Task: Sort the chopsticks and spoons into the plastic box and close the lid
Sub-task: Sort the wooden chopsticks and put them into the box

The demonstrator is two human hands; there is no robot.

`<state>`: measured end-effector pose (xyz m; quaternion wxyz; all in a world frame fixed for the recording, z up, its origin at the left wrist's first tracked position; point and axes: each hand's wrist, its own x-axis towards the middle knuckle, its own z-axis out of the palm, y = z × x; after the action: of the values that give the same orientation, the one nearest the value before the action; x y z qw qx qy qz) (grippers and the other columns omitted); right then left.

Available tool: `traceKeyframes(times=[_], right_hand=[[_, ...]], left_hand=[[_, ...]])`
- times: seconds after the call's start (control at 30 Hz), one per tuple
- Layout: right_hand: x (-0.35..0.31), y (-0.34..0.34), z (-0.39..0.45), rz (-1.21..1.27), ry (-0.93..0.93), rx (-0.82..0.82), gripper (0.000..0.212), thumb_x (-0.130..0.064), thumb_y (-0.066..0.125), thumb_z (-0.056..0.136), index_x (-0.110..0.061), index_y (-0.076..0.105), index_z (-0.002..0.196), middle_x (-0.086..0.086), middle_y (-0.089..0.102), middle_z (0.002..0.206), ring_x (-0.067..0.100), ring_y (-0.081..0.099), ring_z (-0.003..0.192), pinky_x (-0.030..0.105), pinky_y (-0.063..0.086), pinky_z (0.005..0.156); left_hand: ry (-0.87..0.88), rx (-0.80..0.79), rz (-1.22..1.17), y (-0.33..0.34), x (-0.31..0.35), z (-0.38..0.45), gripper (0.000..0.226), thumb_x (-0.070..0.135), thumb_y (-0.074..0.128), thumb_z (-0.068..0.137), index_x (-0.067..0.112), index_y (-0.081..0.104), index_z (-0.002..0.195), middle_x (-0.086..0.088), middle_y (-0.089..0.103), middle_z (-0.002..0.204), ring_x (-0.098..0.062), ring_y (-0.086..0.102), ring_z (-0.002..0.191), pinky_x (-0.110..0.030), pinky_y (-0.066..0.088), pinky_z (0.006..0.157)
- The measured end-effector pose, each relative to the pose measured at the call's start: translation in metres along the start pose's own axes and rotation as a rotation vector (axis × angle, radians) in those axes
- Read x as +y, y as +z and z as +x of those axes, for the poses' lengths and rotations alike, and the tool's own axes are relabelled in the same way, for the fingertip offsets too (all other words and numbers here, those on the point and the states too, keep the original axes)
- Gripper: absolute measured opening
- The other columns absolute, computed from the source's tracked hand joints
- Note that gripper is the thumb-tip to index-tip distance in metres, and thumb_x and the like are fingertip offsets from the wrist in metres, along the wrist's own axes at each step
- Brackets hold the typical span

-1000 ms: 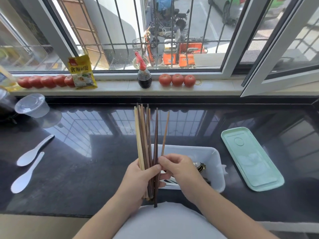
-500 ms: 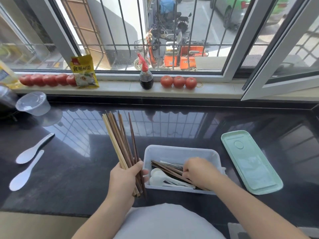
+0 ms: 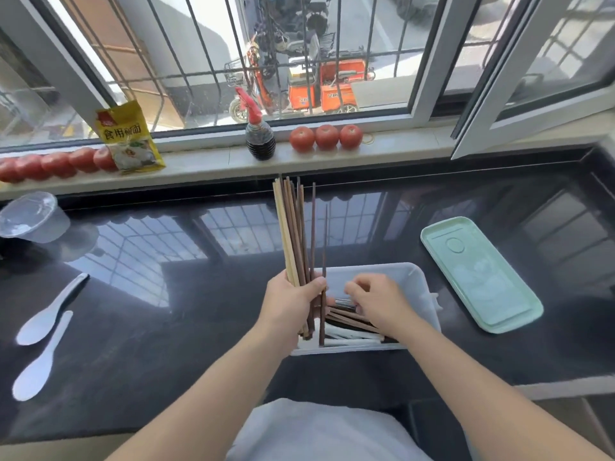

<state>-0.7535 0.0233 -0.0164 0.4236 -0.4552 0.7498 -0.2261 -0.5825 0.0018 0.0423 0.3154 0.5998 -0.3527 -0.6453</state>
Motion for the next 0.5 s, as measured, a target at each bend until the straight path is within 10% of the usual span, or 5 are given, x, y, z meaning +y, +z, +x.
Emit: traceKeyframes(times=[0.23,0.4,0.5], right_hand=[[-0.031,0.002,-0.033,0.645,-0.012,-0.077,0.016,-0.02,0.062,0.101,-0.012,0.076,0.1,0.008,0.077,0.096,0.021,0.074,0.087,0.035,0.061,0.078],[-0.041,-0.016,-0.039,0.872,-0.096,0.157,0.021,-0.019,0.056,0.103,-0.011,0.067,0.087,0.005,0.066,0.078,0.018,0.063,0.077,0.036,0.055,0.078],[-0.037,-0.04,-0.04,0.456,-0.239,0.413,0.019,-0.025,0.06,0.101,-0.014,0.072,0.09,0.001,0.066,0.072,0.011,0.061,0.072,0.024,0.054,0.071]], left_hand=[[0.07,-0.218,0.084,0.009,-0.013,0.003,0.012,0.0,0.067,0.095,0.004,0.072,0.104,-0.02,0.077,0.09,-0.037,0.076,0.084,-0.04,0.061,0.071],[0.064,-0.024,0.078,-0.012,-0.009,0.003,0.01,0.005,0.063,0.095,0.008,0.06,0.104,-0.01,0.073,0.086,-0.028,0.077,0.07,-0.04,0.062,0.063],[0.064,0.06,0.009,-0.037,-0.013,0.005,0.006,0.007,0.057,0.096,0.009,0.055,0.101,-0.005,0.065,0.076,-0.023,0.066,0.054,-0.036,0.052,0.052]])
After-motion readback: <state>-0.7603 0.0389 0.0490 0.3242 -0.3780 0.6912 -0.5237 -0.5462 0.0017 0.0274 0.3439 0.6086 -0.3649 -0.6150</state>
